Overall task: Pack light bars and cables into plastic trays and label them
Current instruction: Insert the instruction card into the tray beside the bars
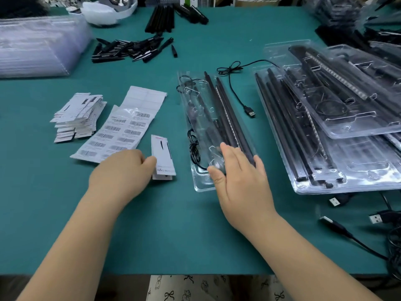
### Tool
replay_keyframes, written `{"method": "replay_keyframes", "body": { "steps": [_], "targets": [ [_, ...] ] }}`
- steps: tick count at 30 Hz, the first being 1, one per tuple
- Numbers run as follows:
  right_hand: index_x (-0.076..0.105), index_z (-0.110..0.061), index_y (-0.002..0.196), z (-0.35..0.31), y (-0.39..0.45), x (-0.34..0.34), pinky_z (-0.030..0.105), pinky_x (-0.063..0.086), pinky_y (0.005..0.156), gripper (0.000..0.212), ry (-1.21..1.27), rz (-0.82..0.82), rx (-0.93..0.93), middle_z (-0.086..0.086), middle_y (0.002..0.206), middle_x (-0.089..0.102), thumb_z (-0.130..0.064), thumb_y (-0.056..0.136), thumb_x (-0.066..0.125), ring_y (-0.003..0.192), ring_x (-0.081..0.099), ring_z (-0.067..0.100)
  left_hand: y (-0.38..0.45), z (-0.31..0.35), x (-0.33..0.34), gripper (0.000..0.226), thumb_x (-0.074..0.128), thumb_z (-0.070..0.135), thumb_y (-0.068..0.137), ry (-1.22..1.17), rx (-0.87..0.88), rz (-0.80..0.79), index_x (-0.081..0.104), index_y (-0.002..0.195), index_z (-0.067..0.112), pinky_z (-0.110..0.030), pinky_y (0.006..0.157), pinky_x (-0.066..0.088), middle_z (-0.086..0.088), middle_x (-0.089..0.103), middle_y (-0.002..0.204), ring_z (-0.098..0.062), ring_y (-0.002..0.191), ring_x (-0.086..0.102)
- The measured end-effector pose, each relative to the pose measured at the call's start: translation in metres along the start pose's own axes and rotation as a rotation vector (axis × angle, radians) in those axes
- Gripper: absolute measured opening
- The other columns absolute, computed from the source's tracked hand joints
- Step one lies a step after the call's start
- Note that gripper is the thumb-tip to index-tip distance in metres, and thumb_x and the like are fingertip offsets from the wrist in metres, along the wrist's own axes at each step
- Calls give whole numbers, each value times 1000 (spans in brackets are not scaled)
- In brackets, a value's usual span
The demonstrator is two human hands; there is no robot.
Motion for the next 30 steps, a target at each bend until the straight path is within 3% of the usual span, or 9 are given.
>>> {"method": "replay_keyframes", "body": {
  "steps": [4,7,11,13,17,20,23,26,30],
  "targets": [
    [31,-11,145,1,0,-14,47,21,112,66,208,65,38,1,143,40,-52,95,13,132,35,17,-15,24,-28,43,30,49,86,-43,76,208,58,104,22,-32,61,35,-2,59,96,-29,82,55],
    [34,-11,143,-1,-2,-18,46,25,109,64,298,103,49,1,142,42,-48,92,23,131,33,16,-17,63,-13,63,29,68,83,-75,191,146,55,118,22,-35,68,40,0,59,107,-26,95,57],
    [39,-11,141,2,-4,-31,40,28,109,64,408,192,64,-3,137,45,-50,92,24,129,35,12,-15,102,21,92,26,74,79,155,331,43,12,150,16,-41,94,38,-3,27,149,-27,129,32],
    [42,-12,139,1,-7,-32,39,31,107,63,357,177,38,-3,135,48,-54,94,26,127,39,13,-9,112,27,87,23,67,84,112,447,30,7,152,16,-41,108,26,1,11,159,-26,138,20],
    [50,-3,132,-6,-23,-26,52,40,100,66,137,139,-68,9,130,56,-50,96,21,123,50,29,38,99,7,46,48,30,86,-423,420,12,52,127,10,-42,103,36,-8,51,135,-30,125,45],
    [51,-1,130,-4,-41,-24,56,40,99,67,59,158,-109,11,129,56,-48,99,14,123,49,30,88,70,-15,59,52,18,90,-417,265,159,32,144,8,-37,105,31,-10,45,142,-30,131,39],
    [48,-4,130,-4,-57,-24,51,28,102,62,-7,166,-188,11,129,56,-48,100,16,125,42,24,127,73,-3,74,60,25,92,-380,318,-3,18,150,12,-35,108,27,-8,31,154,-27,138,32],
    [43,-8,126,-4,-65,-27,51,28,100,57,-34,201,-221,10,124,60,-51,99,16,121,43,24,147,78,16,81,61,28,91,-527,338,-251,10,153,23,-33,111,24,3,17,159,-17,144,21],
    [44,-10,123,-1,-67,-34,49,32,98,59,1,248,-218,7,120,61,-54,98,13,119,46,21,155,80,24,77,57,24,85,-647,334,-426,18,151,31,-32,105,25,8,21,157,-12,142,24]
  ]
}}
Point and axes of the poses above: each hand's wrist, its own y-axis towards the middle knuckle, its own x-axis out of the palm, z = x × y, the point moved 10 cm from there along y, towards the middle knuckle
